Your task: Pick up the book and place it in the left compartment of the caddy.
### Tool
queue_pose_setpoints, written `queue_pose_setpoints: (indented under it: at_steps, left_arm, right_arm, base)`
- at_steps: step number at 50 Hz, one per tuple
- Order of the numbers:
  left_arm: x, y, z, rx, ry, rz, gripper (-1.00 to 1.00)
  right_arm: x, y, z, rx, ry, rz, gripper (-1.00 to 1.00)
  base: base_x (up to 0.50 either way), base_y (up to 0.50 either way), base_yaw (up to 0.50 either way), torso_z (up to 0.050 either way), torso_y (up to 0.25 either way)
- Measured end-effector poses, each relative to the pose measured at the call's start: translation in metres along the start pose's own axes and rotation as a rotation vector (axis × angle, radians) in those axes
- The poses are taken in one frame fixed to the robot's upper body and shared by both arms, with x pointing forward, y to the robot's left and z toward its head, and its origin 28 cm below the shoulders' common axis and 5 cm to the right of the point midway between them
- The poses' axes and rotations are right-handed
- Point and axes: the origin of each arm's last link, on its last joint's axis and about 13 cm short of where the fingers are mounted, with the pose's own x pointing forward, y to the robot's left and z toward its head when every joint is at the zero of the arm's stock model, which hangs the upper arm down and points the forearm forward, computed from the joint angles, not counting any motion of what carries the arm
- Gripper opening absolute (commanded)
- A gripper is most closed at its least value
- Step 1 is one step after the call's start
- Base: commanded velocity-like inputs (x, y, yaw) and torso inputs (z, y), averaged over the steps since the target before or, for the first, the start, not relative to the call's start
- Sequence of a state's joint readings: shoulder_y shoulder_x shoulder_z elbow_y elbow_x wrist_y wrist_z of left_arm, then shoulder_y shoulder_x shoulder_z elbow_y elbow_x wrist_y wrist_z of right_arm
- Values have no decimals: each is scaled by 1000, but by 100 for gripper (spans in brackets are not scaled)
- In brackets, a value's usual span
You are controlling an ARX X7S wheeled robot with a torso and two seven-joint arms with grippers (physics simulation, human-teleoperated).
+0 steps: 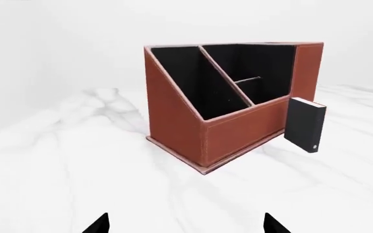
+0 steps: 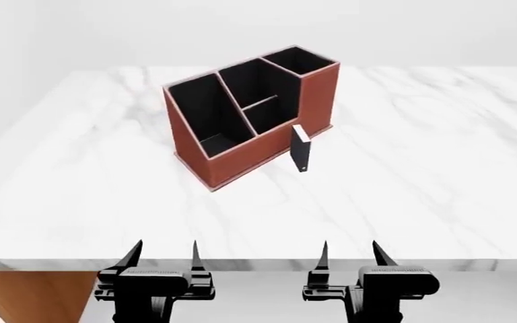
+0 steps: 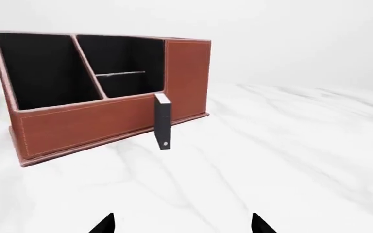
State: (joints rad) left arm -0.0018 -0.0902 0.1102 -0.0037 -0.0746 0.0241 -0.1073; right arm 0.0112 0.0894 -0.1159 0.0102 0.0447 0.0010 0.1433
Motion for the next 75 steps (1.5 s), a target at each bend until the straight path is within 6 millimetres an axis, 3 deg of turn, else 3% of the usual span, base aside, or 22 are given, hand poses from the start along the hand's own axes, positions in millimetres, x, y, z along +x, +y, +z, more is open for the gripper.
queue_pose_setpoints:
  at_steps: [21,24,34,42,53,75]
  left_arm:
    - [-1,1,2,-1,10,15,100]
    - [2,2,12,1,16,30,100]
    - [25,18,87,30,-54,105,100]
    - [27,22,110,61,-87,128,100]
    - [28,26,119,73,-103,149,100]
    - [29,29,118,86,-99,172,100]
  right_arm:
    - [1,0,5,13,17,-4,100]
    - [5,-1,18,8,23,0,100]
    - [29,-10,94,-6,-46,22,100]
    - [29,-13,119,-17,-78,44,100]
    - [31,-14,131,-24,-84,63,100]
    - [33,-14,129,-34,-63,80,100]
  base:
    - [0,143,0,0,0]
    - [0,0,0,0,0]
    - [0,0,0,0,0]
    - [395,0,0,0,0]
    - [500,0,0,0,0]
    - [500,0,0,0,1]
